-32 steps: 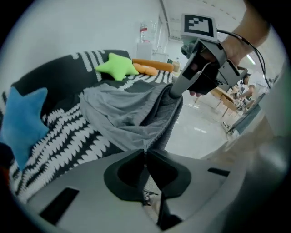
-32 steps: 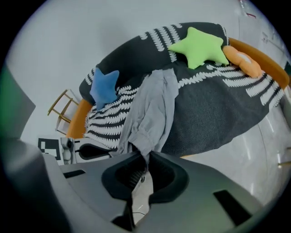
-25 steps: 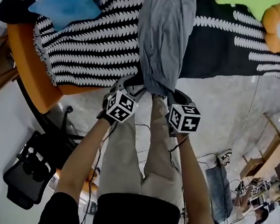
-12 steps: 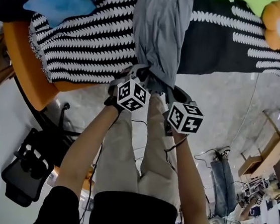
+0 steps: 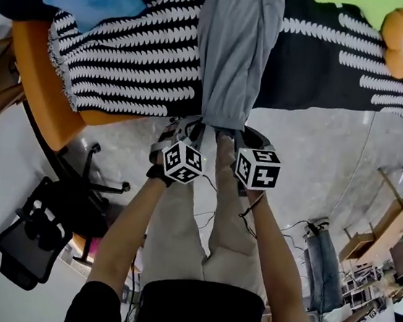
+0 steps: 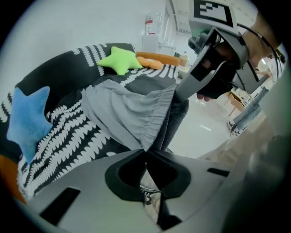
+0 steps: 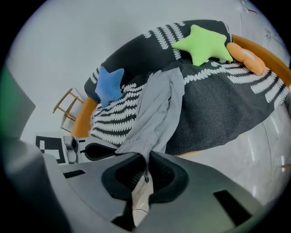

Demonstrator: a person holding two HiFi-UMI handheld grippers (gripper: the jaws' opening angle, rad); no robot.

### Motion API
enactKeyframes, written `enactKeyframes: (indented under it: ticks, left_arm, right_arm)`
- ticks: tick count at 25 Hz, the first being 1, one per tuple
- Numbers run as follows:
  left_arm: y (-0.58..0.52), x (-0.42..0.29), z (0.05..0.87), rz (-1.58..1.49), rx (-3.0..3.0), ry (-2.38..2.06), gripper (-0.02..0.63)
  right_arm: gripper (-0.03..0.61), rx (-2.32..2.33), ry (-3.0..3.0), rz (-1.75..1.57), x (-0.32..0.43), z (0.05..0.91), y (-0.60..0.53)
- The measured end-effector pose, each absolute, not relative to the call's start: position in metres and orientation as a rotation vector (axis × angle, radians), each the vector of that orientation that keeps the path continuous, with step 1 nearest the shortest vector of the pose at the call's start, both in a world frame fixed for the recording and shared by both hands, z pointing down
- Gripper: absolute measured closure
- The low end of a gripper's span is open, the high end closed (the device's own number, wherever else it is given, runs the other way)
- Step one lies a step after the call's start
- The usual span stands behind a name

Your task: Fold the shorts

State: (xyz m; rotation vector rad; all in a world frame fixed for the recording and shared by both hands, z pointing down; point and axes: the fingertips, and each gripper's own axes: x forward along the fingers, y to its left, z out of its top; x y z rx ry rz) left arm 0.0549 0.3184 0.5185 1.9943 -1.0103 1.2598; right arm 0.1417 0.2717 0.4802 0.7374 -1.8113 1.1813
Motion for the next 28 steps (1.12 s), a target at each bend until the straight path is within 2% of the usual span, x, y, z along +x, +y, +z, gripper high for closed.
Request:
enactKeyframes:
  ticks: [10, 13, 16, 20, 21, 23, 24, 25, 28]
  left_arm:
    - [0.344, 0.068, 0.601, 1.276, 1.961, -0.986, 0.581]
    - [0.352, 0.070, 0.616, 1.239, 1.928, -0.892, 0.508]
    - [0.367, 0.069, 0.620, 1.159, 1.846, -0.767, 0.382]
    - [0.382, 0.061, 0.616, 0.979, 1.737, -0.715, 0.339]
    - [0.385, 0.058, 0.614, 0.941, 1.719, -0.701, 0.330]
    - [0.389, 0.053, 0.609, 0.877, 1.693, -0.668, 0.322]
    - [0.389, 0.051, 0.607, 0.841, 1.681, -0.653, 0.321]
    - [0.388, 0.050, 0.605, 0.795, 1.665, -0.640, 0.319]
    - [0.377, 0.049, 0.603, 0.601, 1.581, -0.620, 0.318]
  right_arm:
    - [0.534, 0.750, -1.750, 1.261, 0.149, 0.549, 0.300]
    - [0.534, 0.767, -1.762, 1.289, 0.148, 0.560, 0.299]
    - [0.534, 0.762, -1.775, 1.318, 0.149, 0.566, 0.300]
    - [0.530, 0.595, -1.881, 1.285, 0.149, 0.580, 0.308]
    - [0.517, 0.536, -1.899, 1.278, 0.151, 0.585, 0.312]
    - [0.362, 0.414, -1.894, 1.298, 0.158, 0.593, 0.323]
    - [0.313, 0.351, -1.878, 1.309, 0.163, 0.596, 0.330]
    - [0.286, 0.286, -1.858, 1.317, 0.170, 0.598, 0.336]
    - [0.260, 0.145, -1.793, 1.413, 0.190, 0.599, 0.353]
